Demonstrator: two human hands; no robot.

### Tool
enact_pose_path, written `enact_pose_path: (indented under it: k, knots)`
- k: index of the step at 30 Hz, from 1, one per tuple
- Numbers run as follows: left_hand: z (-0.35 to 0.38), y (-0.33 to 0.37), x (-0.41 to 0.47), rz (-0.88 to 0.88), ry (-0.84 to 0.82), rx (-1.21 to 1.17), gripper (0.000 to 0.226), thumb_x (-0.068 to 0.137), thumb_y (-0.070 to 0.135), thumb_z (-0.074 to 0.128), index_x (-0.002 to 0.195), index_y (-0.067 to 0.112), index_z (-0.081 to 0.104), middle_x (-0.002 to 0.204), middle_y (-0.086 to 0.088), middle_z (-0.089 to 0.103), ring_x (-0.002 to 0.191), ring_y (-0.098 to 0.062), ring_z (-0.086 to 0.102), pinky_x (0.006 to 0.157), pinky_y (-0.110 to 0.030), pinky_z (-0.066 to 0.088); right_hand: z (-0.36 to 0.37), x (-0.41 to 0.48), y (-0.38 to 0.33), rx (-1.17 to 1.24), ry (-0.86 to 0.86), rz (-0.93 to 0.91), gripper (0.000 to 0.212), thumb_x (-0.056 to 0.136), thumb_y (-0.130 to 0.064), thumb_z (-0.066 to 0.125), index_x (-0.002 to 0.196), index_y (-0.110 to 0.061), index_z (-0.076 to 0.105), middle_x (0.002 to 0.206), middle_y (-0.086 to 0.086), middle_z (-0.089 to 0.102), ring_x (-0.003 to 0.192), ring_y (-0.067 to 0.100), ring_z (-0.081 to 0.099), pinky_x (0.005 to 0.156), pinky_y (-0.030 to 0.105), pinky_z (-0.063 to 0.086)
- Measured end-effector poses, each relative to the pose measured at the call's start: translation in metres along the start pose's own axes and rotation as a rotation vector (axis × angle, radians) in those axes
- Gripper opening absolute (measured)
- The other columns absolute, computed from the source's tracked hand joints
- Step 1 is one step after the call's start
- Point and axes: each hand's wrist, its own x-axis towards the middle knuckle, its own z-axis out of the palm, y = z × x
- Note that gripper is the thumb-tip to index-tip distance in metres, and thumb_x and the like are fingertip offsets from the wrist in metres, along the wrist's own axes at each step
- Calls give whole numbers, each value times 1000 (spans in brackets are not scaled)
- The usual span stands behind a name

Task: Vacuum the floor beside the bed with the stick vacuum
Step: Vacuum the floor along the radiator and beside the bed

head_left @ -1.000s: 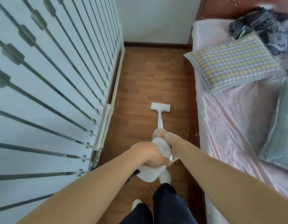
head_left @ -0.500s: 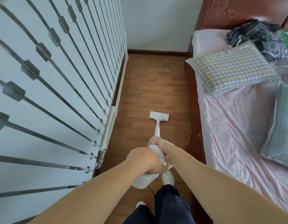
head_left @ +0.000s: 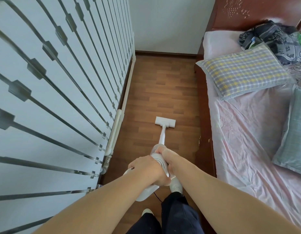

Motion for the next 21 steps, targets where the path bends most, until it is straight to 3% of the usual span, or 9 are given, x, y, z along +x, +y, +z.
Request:
enact_pose_path:
  k: [2, 5, 10, 13, 14, 17, 19, 21]
  knots:
    - [2, -1, 0, 2, -8, -9, 49, 73, 50, 63, 106, 17, 48, 109, 0, 65, 99, -20, 65, 92, -37, 51, 3, 1, 1, -21, 4, 6, 73, 76, -36, 70, 146, -20, 53, 93, 11, 76, 64, 29, 71, 62, 43, 60]
    - [-1, -5, -5, -6, -7, -5, 51, 73, 49, 62, 110, 17, 49, 109, 0, 65, 99, -20, 65, 93, -36, 51, 6, -2, 1, -20, 5, 7, 75, 75, -36, 70, 146, -21, 52, 100, 11, 77, 67, 31, 72, 62, 45, 60]
    - [-11, -12, -7, 23, -72, -36, 50, 74, 50, 62, 106, 16, 43, 107, -1, 62, 97, -21, 63, 91, -35, 51, 7, -12, -6, 19, -38, 5, 60, 76, -33, 68, 133, -16, 60, 103, 12, 76, 76, 33, 72, 76, 53, 61]
    - [-23, -17, -7, 123, -183, -72, 58, 83, 52, 58, 123, 13, 43, 101, -4, 55, 88, -21, 56, 81, -31, 47, 1, -14, -10, 14, -32, -8, 42, 82, -31, 65, 121, -13, 66, 93, 13, 73, 76, 33, 69, 86, 56, 58]
    - [-26, -18, -7, 177, -228, -86, 49, 93, 48, 50, 125, 12, 42, 98, -6, 51, 87, -21, 51, 79, -31, 41, -2, -15, -11, 16, -32, -2, 40, 83, -31, 65, 119, -13, 66, 87, 13, 72, 75, 33, 68, 88, 55, 57]
    - [-32, -19, -2, 245, -138, -152, 36, 102, 45, 32, 105, 11, 42, 77, -3, 45, 83, -19, 46, 79, -28, 34, -10, -20, -15, 7, -49, 12, 28, 87, -33, 63, 105, -12, 66, 90, 15, 71, 93, 36, 71, 97, 57, 54]
    - [-32, -18, 2, 222, -153, -199, 44, 102, 48, 27, 112, 9, 46, 93, -7, 53, 93, -22, 48, 84, -32, 39, -14, -23, -18, -4, -52, 29, 25, 89, -34, 61, 99, -11, 65, 96, 16, 71, 104, 38, 71, 98, 57, 54]
    - [-29, -16, 6, 188, -244, -242, 60, 102, 50, 21, 136, 2, 38, 123, -16, 52, 112, -29, 51, 98, -36, 40, -17, -24, -19, 0, -64, 38, 25, 91, -35, 60, 97, -11, 63, 94, 16, 70, 99, 37, 70, 97, 56, 55]
